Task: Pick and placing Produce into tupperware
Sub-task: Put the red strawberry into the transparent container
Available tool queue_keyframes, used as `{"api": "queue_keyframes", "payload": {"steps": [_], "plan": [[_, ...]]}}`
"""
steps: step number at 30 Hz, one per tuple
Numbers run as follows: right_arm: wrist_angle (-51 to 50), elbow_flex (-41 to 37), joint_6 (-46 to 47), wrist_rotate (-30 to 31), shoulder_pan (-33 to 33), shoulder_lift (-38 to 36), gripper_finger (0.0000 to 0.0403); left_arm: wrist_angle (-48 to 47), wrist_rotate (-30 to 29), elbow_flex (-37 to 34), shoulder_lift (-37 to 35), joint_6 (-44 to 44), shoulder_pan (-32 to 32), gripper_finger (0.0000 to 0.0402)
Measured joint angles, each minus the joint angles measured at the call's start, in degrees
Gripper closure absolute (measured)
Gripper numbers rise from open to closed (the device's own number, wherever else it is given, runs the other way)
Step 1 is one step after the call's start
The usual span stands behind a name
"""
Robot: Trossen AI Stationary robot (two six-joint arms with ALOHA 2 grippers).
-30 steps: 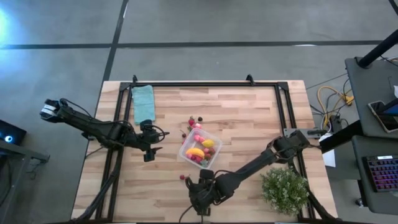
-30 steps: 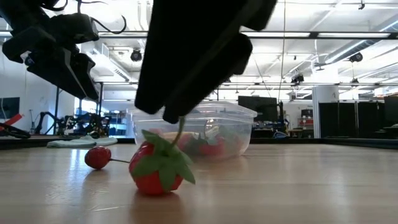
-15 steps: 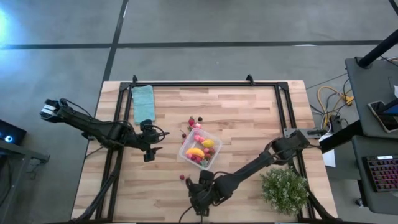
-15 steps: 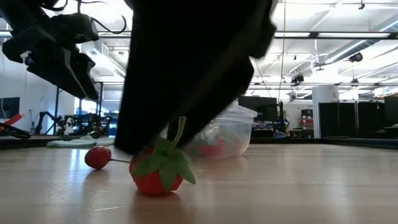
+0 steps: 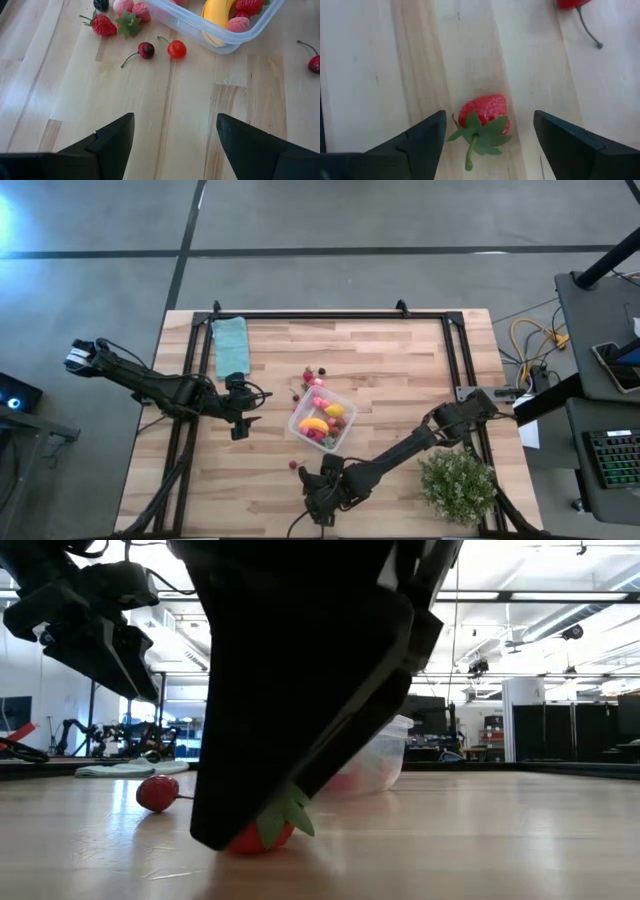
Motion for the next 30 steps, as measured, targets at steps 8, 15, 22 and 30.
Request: {"api": "queue_keyframes", "payload": {"steps": [8, 15, 22, 30], "plan": [[-0.04, 0.0, 0.73, 0.0, -0.16, 0.0, 0.0171, 0.01, 0.0, -0.12, 0.0, 0.0, 0.0, 0.0134], [0.15, -0.13, 0.68, 0.01, -0.23, 0.29, 0.0196, 0.01, 0.0, -0.24, 0.0, 0.0, 0.0, 0.0134], [0.19, -0.13, 1.55, 0.0, -0.23, 0.7, 0.0198, 0.01, 0.0, -0.31, 0.0, 0.0, 0.0, 0.0134], [-0.25, 0.8, 0.05, 1.42, -0.25, 0.49, 0.0198, -0.01, 0.0, -0.31, 0.0, 0.0, 0.0, 0.0134]]}}
